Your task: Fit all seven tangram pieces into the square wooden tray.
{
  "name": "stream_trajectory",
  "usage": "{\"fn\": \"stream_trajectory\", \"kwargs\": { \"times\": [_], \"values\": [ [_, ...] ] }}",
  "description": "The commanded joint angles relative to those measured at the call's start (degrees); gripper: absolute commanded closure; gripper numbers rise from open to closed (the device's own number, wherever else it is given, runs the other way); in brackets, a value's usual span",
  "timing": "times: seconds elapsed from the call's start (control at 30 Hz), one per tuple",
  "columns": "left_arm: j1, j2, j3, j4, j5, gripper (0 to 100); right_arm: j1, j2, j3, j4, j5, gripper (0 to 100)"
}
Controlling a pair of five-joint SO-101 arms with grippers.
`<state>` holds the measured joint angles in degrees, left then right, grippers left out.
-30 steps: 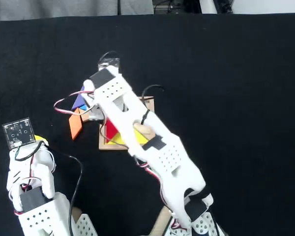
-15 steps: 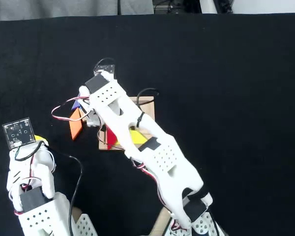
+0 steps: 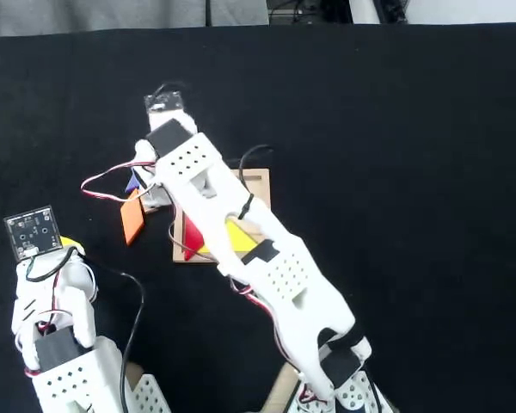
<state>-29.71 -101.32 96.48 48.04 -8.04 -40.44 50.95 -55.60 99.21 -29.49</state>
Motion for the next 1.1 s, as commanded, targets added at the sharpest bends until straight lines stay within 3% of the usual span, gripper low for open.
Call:
{"fn": "stream_trajectory", "kwargs": {
  "times": [0.0, 0.07, 0.17, 0.3, 0.43, 0.83, 1.07],
  "values": [
    [0.84, -0.18, 1.1, 0.18, -0.09, 97, 2.73, -12.18, 1.36, 2.02, 6.86, 87.8],
    [0.84, -0.18, 1.1, 0.18, -0.09, 97, 3.16, -16.13, 4.88, 2.02, 13.19, 97.2],
    [0.92, -0.18, 1.1, 0.18, -0.09, 97, 3.08, -20.62, 15.43, 2.02, 23.82, 98.5],
    [0.92, -0.18, 1.1, 0.18, -0.09, 97, 3.08, -22.81, 31.78, 1.58, 24.26, 98.8],
    [0.92, -0.18, 1.1, 0.18, -0.09, 97, 3.16, -22.81, 38.99, 1.23, 24.62, 98.8],
    [0.92, -0.09, 1.1, 0.18, -0.09, 97, 3.52, -20.44, 38.81, -9.14, 24.62, 98.7],
    [0.92, -0.09, 1.1, 0.18, -0.09, 97, 4.31, -14.02, 28.26, -3.6, 24.53, 98.7]
  ]
}}
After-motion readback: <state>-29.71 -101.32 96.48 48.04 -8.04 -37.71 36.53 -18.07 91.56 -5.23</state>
